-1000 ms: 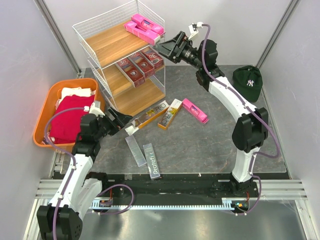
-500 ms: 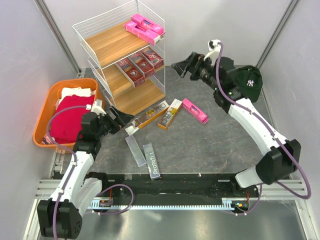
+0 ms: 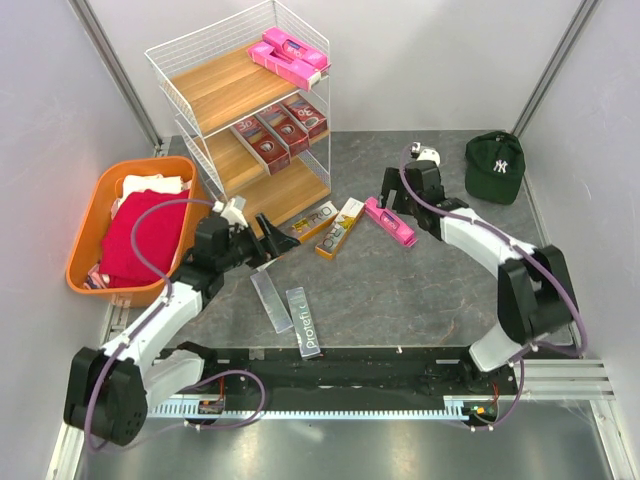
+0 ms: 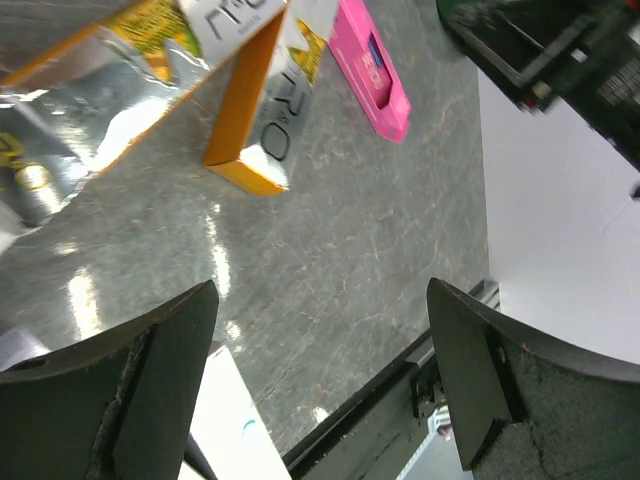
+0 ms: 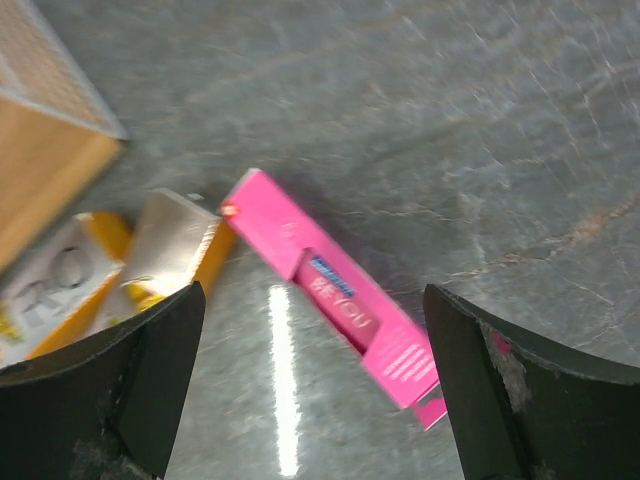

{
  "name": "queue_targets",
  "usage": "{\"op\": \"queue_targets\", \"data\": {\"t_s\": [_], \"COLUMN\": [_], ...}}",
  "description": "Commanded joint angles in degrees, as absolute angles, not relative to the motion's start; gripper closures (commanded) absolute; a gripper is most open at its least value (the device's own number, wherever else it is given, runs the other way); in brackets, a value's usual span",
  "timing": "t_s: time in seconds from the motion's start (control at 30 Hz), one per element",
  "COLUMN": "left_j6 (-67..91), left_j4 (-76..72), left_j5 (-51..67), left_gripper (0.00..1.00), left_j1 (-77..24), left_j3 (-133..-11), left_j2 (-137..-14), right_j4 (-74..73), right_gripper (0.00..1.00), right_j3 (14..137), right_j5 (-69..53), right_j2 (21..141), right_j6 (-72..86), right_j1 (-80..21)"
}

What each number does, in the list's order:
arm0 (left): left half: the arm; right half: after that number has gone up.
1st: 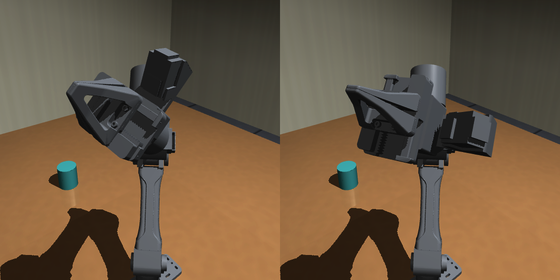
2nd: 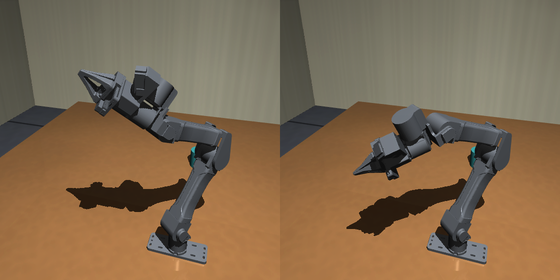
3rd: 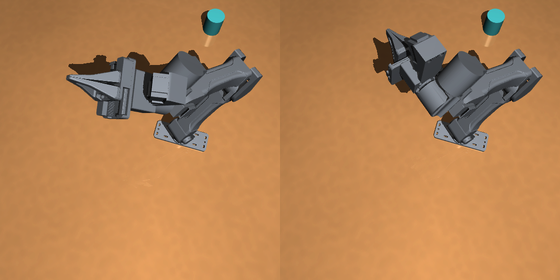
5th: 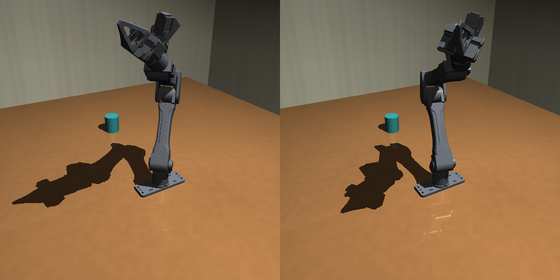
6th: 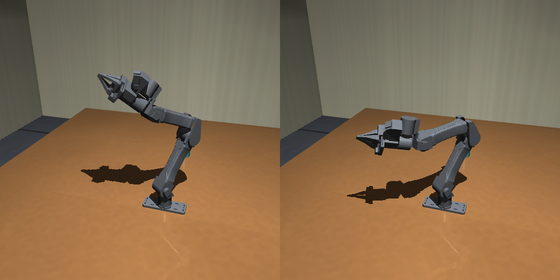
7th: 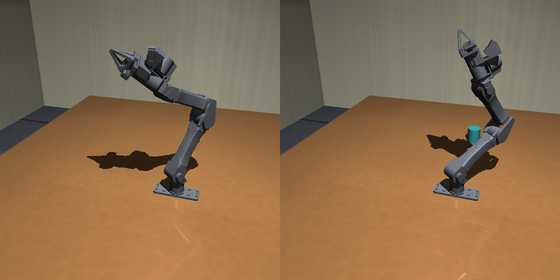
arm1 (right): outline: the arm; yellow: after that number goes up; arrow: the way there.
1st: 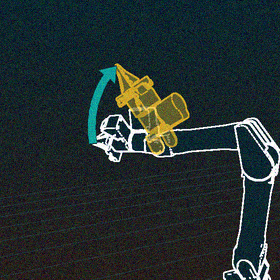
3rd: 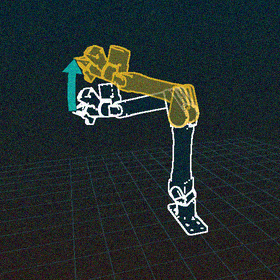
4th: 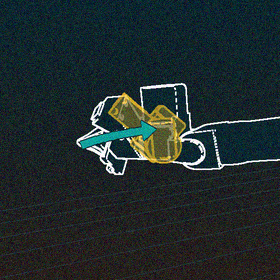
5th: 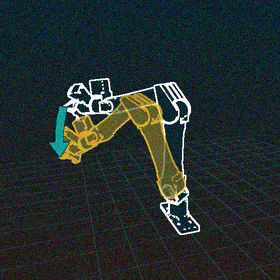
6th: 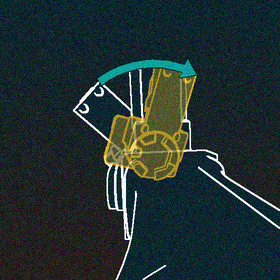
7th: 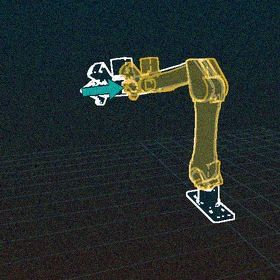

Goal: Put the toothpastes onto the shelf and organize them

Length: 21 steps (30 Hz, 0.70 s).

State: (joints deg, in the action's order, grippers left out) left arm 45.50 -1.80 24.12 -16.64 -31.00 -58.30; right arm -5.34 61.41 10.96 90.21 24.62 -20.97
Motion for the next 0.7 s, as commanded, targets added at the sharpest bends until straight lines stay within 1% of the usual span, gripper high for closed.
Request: {"op": "queue_targets", "data": {"t_s": [0.0,0.17,0.43,0.67], "left_j6": [45.4,45.7,45.6,45.9], "left_j4": [-7.4,-8.0,-7.9,-7.9], "left_j5": [23.6,23.5,23.6,23.8], "left_gripper": [0.08,0.09,0.09,0.09], "left_j1": [-20.6,-21.7,-21.6,-21.6], "left_j3": [-34.2,-34.3,-34.1,-34.1], "left_j2": [-61.4,-62.9,-63.0,-63.3], "right_j4": [-6.9,-6.9,-4.2,-5.1], "right_gripper": [0.02,0.02,0.02,0.02], "right_j3": [65.6,67.0,65.2,62.1], "right_j5": [10.4,6.4,-4.3,-7.3], "right_j2": [96.4,100.6,102.9,103.8], "right_j6": [23.5,24.1,26.1,27.7], "right_j1": [-18.4,-16.9,-16.3,-16.4]}}
